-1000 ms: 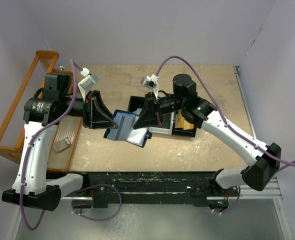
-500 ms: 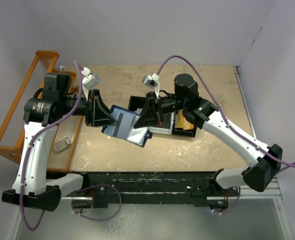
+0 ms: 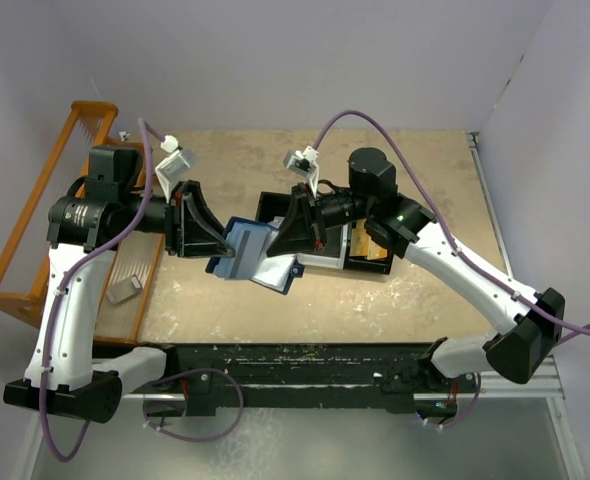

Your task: Take the credit cards out of the card holder

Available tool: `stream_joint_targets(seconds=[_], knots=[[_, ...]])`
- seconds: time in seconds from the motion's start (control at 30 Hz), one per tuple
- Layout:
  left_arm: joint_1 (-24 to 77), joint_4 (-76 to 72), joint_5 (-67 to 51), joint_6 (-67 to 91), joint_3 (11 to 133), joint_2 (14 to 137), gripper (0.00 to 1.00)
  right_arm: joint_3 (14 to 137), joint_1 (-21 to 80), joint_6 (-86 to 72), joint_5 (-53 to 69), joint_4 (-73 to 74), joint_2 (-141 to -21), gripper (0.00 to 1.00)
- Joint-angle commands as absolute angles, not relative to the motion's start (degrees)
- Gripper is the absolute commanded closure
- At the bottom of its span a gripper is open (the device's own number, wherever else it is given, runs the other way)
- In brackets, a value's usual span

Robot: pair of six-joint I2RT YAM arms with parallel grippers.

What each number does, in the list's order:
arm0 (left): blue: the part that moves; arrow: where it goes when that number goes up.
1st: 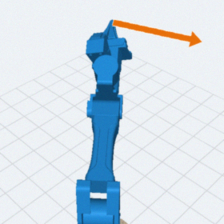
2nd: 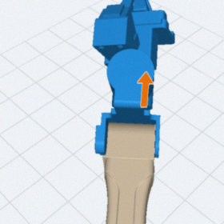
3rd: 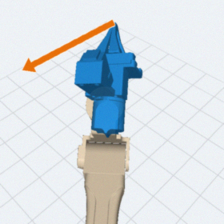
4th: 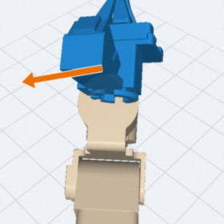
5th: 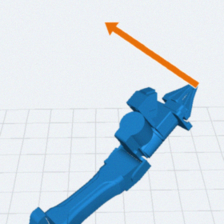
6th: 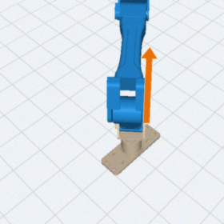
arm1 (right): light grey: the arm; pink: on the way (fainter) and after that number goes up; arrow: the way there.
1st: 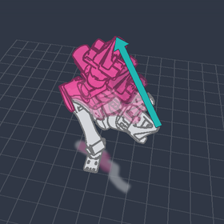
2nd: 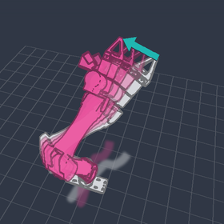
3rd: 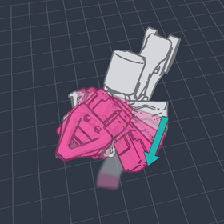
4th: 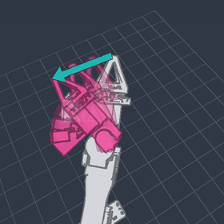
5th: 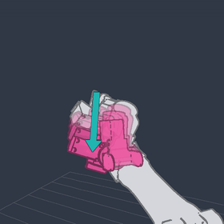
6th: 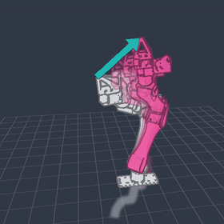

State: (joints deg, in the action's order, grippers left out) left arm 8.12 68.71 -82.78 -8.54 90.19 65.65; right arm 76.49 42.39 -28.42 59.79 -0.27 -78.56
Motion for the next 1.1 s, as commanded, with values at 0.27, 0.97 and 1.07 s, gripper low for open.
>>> stream_joint_targets(seconds=[0.27, 0.97, 1.07], knots=[[8.2, 64.9, -80.5, -7.0, 89.3, 63.7, 0.66, 77.6, 42.7, -29.7, 62.0, -2.9, -75.9, 1.0], [8.2, 64.9, -84.7, -6.3, 88.8, 63.9, 0.67, 77.0, 42.7, -30.2, 62.6, -4.1, -75.0, 1.0], [8.2, 64.9, -86.2, -6.2, 88.9, 63.9, 0.67, 77.0, 42.7, -30.1, 62.8, -4.4, -74.8, 1.0]])
